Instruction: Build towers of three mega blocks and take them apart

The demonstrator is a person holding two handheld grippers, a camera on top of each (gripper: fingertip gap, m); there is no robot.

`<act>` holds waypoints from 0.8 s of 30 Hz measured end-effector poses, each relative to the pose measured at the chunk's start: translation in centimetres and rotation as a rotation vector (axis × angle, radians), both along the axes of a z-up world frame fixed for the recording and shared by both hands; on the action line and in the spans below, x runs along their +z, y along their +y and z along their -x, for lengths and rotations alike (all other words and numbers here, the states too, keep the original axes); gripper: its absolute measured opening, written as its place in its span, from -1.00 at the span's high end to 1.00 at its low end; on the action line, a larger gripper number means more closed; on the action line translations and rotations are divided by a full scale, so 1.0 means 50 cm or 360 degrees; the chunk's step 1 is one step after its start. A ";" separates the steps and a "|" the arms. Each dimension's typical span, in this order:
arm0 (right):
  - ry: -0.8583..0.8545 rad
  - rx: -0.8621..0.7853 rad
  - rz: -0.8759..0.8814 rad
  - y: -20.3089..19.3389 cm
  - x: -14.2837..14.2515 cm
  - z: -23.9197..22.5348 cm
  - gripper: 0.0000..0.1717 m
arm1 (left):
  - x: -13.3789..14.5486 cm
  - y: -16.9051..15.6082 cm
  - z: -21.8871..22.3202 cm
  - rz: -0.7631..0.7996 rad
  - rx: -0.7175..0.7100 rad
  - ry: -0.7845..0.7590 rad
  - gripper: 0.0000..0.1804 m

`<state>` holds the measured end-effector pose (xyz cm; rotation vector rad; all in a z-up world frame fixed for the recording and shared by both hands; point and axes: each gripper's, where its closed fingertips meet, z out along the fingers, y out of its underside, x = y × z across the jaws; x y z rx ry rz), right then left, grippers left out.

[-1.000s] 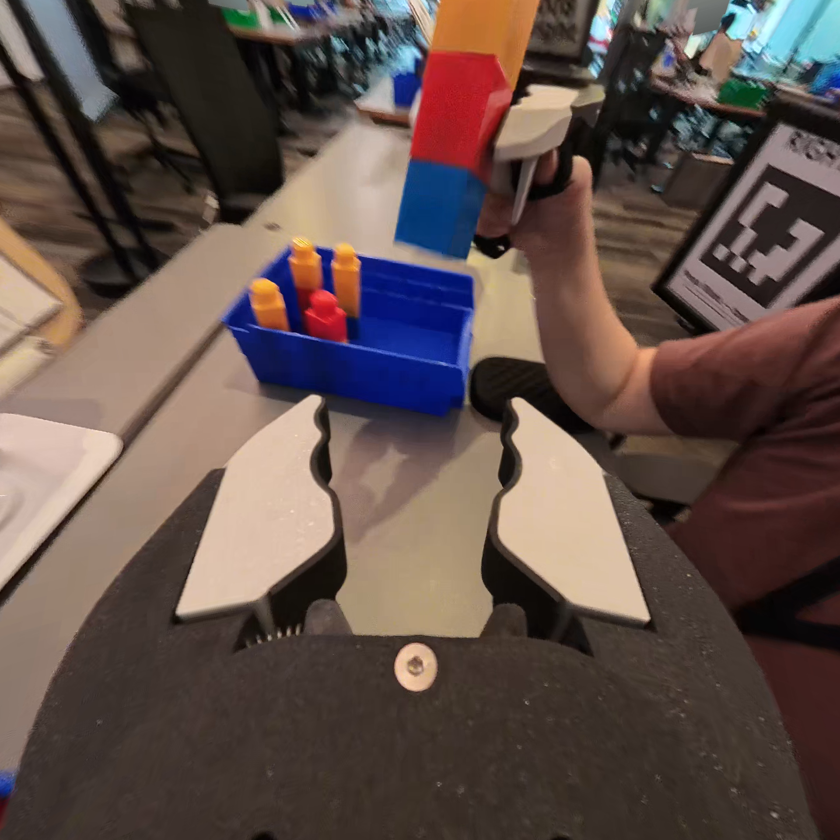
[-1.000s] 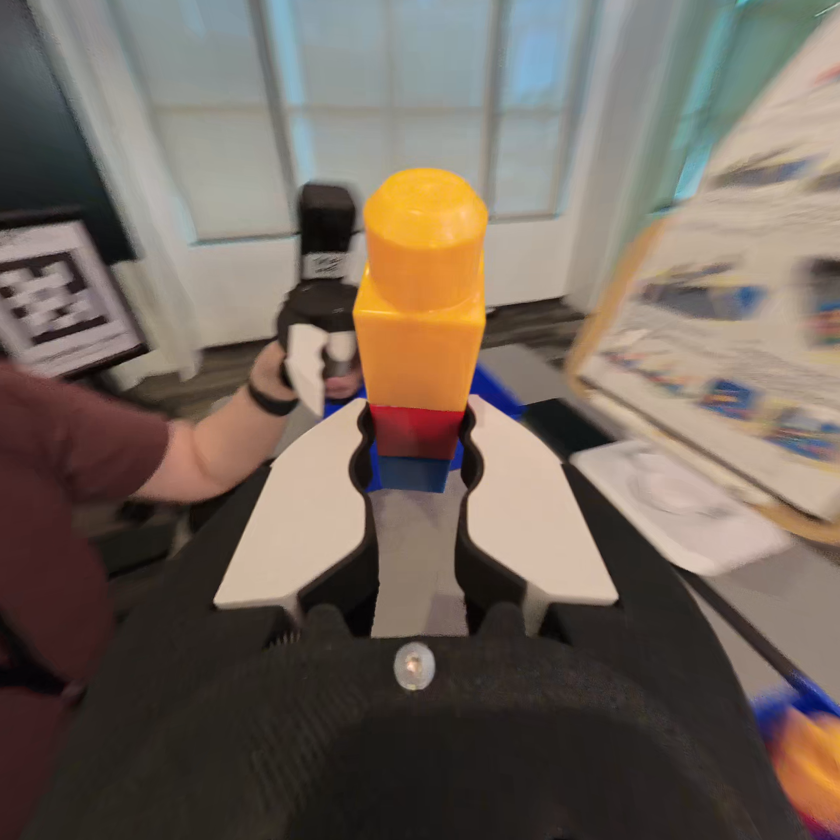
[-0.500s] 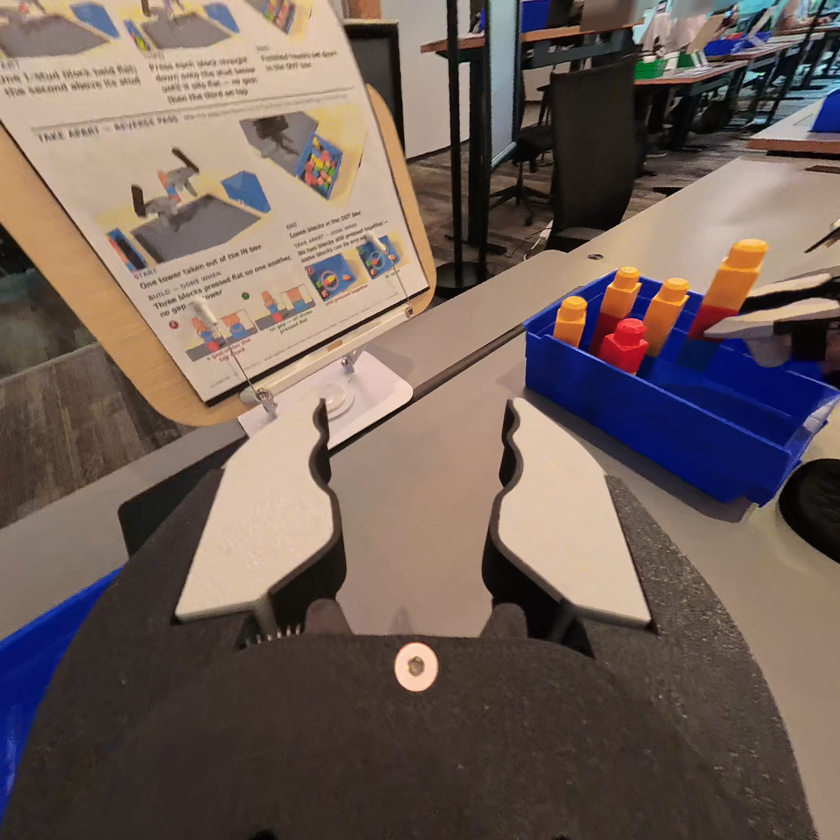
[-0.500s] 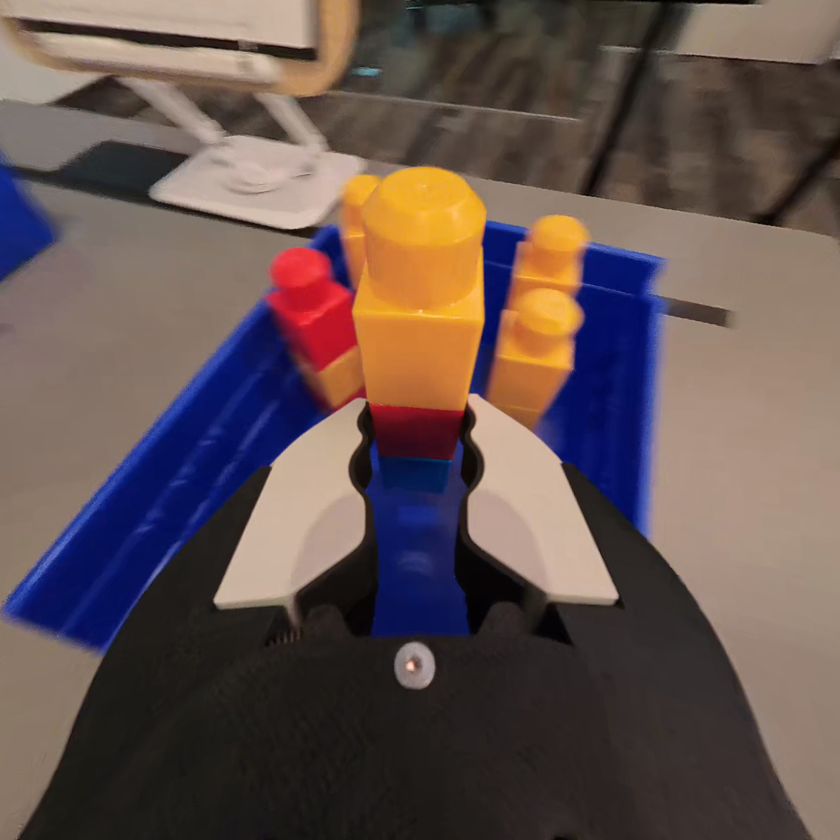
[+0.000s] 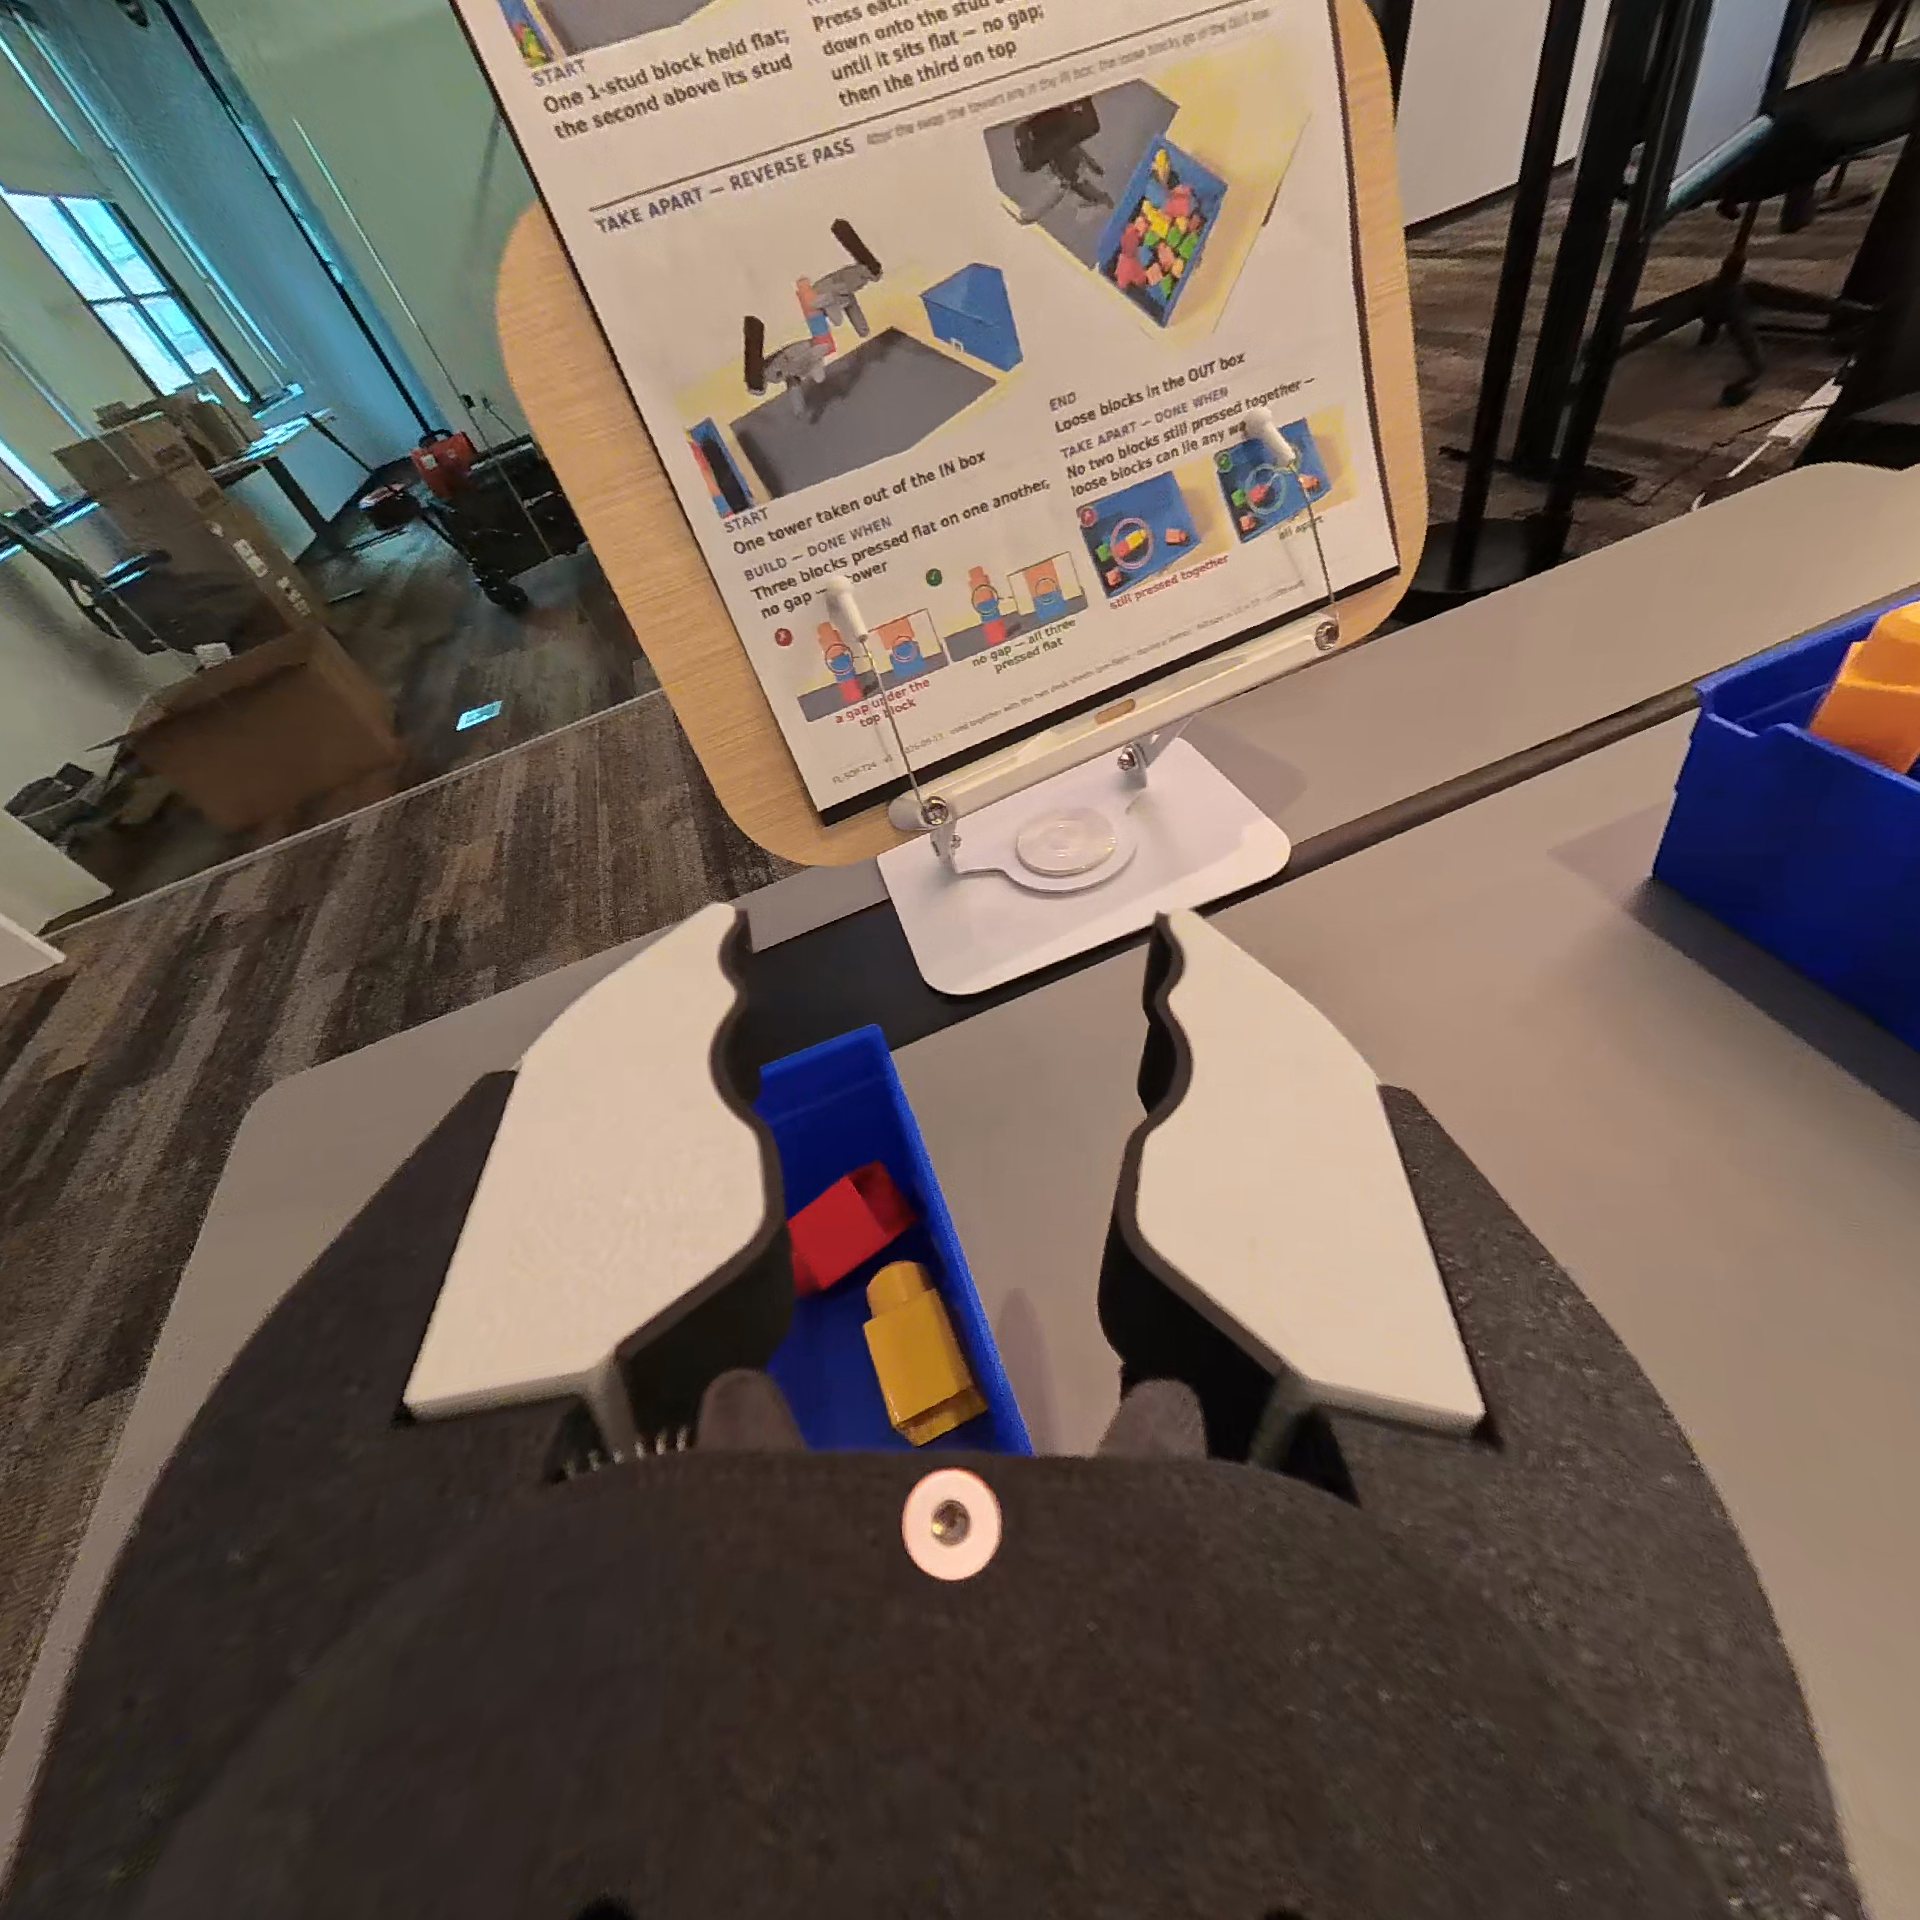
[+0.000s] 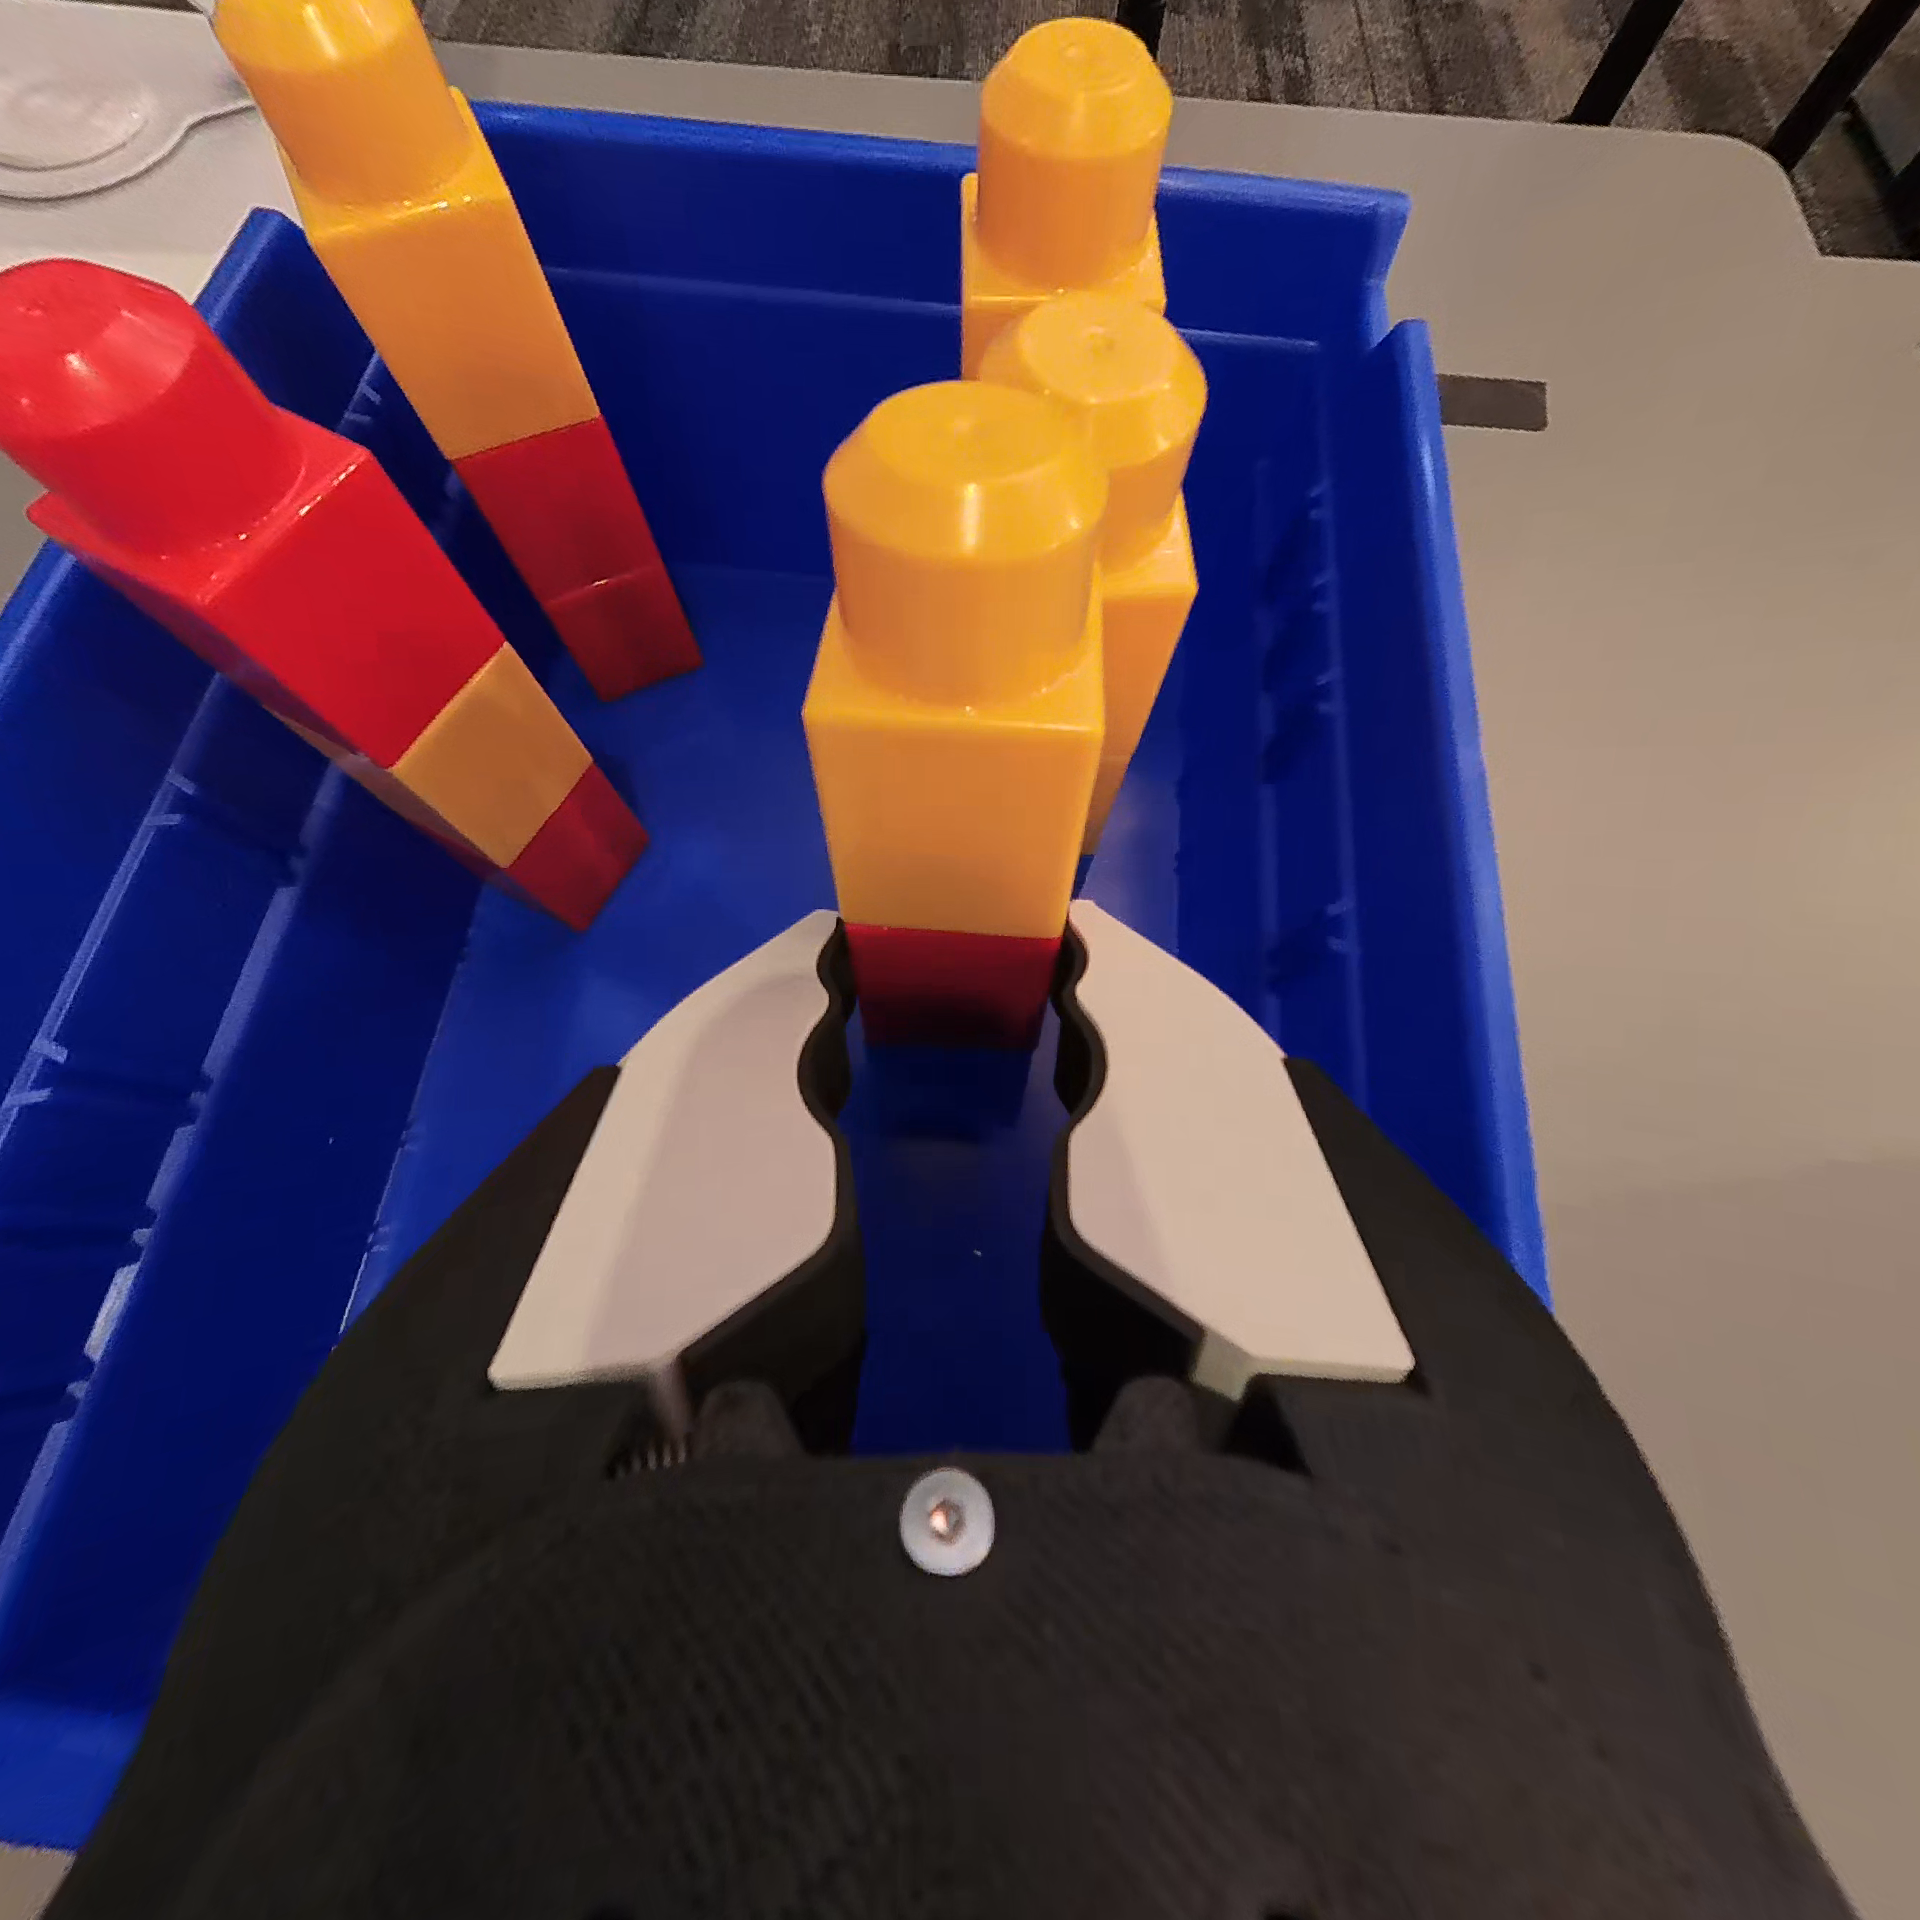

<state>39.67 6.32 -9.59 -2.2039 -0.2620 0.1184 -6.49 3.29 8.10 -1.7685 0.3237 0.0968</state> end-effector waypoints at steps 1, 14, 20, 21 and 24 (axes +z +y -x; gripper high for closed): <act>0.0015 0.0003 0.0002 -0.001 0.000 0.001 0.57 | 0.002 0.000 0.002 -0.0004 0.0005 -0.0006 0.21; 0.0055 -0.0075 0.0127 -0.001 -0.020 -0.028 0.56 | 0.010 -0.008 0.003 0.0013 -0.0012 0.0012 0.21; 0.0030 -0.0081 0.0142 -0.006 -0.023 -0.028 0.55 | 0.012 -0.012 -0.001 0.0019 -0.0037 0.0025 0.23; 0.0025 -0.0080 0.0158 -0.012 -0.025 -0.028 0.56 | 0.011 -0.012 -0.002 0.0026 -0.0040 0.0027 0.23; 0.0016 -0.0072 0.0228 -0.032 -0.035 -0.028 0.55 | 0.013 -0.015 -0.003 0.0034 -0.0056 0.0023 0.23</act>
